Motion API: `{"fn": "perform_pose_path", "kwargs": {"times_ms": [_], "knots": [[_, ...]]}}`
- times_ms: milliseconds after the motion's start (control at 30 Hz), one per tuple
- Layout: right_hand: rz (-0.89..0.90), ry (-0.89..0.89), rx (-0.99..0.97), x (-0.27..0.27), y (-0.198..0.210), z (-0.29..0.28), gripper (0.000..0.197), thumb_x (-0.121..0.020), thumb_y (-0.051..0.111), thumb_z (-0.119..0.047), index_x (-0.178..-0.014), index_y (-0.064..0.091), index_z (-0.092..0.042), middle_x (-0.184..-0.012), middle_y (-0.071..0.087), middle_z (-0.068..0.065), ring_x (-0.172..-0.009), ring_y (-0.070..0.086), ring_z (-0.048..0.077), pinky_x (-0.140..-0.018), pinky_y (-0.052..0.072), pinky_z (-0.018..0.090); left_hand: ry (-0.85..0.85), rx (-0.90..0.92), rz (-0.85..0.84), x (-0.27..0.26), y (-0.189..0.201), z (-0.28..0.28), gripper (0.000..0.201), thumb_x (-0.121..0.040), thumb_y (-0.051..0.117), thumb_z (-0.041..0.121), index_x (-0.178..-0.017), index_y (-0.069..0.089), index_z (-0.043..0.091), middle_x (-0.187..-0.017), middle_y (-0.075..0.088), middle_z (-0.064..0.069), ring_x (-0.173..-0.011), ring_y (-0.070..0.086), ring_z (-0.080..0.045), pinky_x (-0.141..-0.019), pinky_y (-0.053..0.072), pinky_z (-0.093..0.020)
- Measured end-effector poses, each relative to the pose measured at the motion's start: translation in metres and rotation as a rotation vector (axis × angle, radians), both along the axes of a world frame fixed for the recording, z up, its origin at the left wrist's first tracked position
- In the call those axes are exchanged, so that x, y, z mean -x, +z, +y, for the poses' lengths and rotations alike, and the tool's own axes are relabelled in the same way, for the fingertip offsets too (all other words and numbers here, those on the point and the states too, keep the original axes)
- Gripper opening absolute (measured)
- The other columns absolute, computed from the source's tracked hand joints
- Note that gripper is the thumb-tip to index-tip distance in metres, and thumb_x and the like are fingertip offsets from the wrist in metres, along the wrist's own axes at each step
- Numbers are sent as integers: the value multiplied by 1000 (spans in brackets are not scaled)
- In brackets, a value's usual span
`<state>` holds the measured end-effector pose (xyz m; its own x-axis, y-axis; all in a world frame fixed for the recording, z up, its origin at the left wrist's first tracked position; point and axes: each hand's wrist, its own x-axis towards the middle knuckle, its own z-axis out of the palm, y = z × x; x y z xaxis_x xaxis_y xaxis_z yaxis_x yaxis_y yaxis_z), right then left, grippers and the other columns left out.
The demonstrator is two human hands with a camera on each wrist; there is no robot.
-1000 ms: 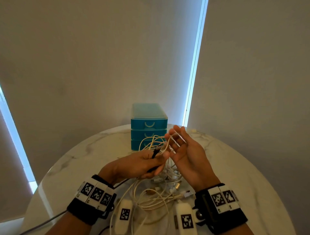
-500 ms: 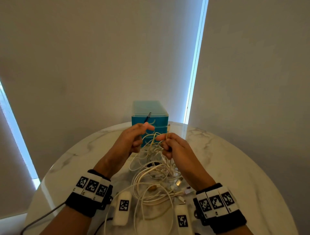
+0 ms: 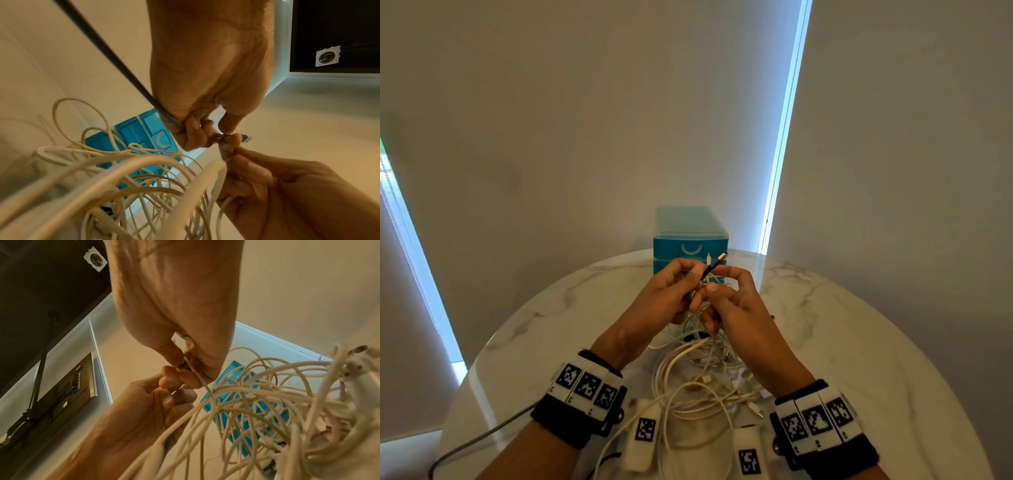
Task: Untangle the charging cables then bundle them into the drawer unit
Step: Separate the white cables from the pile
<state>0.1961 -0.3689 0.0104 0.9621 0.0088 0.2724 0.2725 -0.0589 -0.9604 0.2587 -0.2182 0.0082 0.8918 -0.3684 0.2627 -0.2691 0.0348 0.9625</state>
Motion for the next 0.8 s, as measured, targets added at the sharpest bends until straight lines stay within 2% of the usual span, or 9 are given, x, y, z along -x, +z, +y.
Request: {"fn": "perform_pose_path", "kwargs": {"times_ms": [100, 200, 300, 367, 467, 567, 633, 700, 800], "knots": [[1, 1, 0, 0, 0, 0, 18, -116, 45, -22, -134, 45, -23, -86, 77, 0, -58, 55, 11, -57, 50, 23, 14, -14, -67, 5, 3, 2, 31, -113, 49, 43, -106, 74, 26, -61, 51, 9, -52, 40, -2, -51, 34, -18], [31, 2, -11, 1, 2, 2, 21, -113, 52, -24, -132, 44, -19, -90, 77, 5, -59, 57, 13, -60, 51, 26, 90, -11, -160, 10, 7, 0, 33, -114, 46, 39, -113, 72, 18, -60, 58, 19, -53, 49, 3, -54, 39, -13], [122, 121, 67, 5, 1, 3, 32, -109, 63, -26, -129, 52, -3, -83, 74, 8, -64, 60, 18, -71, 53, 36, 175, 236, -147, 2, 11, 10, 34, -116, 42, 39, -106, 65, 17, -62, 45, 14, -51, 37, 0, -53, 33, -19], [161, 263, 113, 6, 2, -3, 33, -108, 64, -25, -123, 62, 5, -79, 69, 5, -68, 60, 16, -75, 53, 34, 233, 452, -117, -12, 14, 25, 34, -114, 43, 43, -100, 63, 20, -72, 43, 9, -54, 30, -3, -52, 28, -20], [169, 351, -189, 6, 11, -20, 34, -108, 60, -21, -131, 68, 2, -72, 56, 0, -67, 55, 14, -72, 53, 29, 257, 751, 20, -30, 16, 47, 33, -115, 43, 43, -94, 60, 23, -82, 52, 9, -58, 35, -3, -50, 29, -17], [171, 450, -440, 6, 19, -39, 46, -105, 61, -18, -147, 59, 0, -75, 50, 1, -72, 57, 17, -78, 57, 35, 253, 974, 151, -41, 10, 60, 34, -116, 40, 37, -88, 56, 25, -77, 50, 8, -62, 47, -6, -55, 38, -21], [135, 490, -495, 9, 21, -49, 57, -97, 67, -13, -153, 55, -5, -85, 57, 5, -76, 63, 18, -78, 60, 37, 297, 1152, 243, -51, 6, 75, 35, -117, 41, 24, -84, 53, 24, -70, 49, 5, -61, 52, -9, -60, 51, -24], [58, 529, -677, 10, 22, -63, 68, -89, 77, -9, -152, 53, -8, -105, 64, 6, -78, 64, 14, -73, 60, 28, 323, 1346, 300, -62, 4, 96, 35, -114, 39, 8, -84, 49, 23, -66, 48, 0, -59, 58, -14, -62, 61, -29], [-54, 579, -922, 12, 26, -77, 48, -97, 68, -8, -142, 51, -16, -128, 64, 6, -86, 66, 8, -73, 58, 19, 289, 1413, 293, -69, 1, 117, 33, -112, 34, 3, -89, 45, 24, -72, 52, -1, -50, 55, -9, -47, 49, -18]]}}
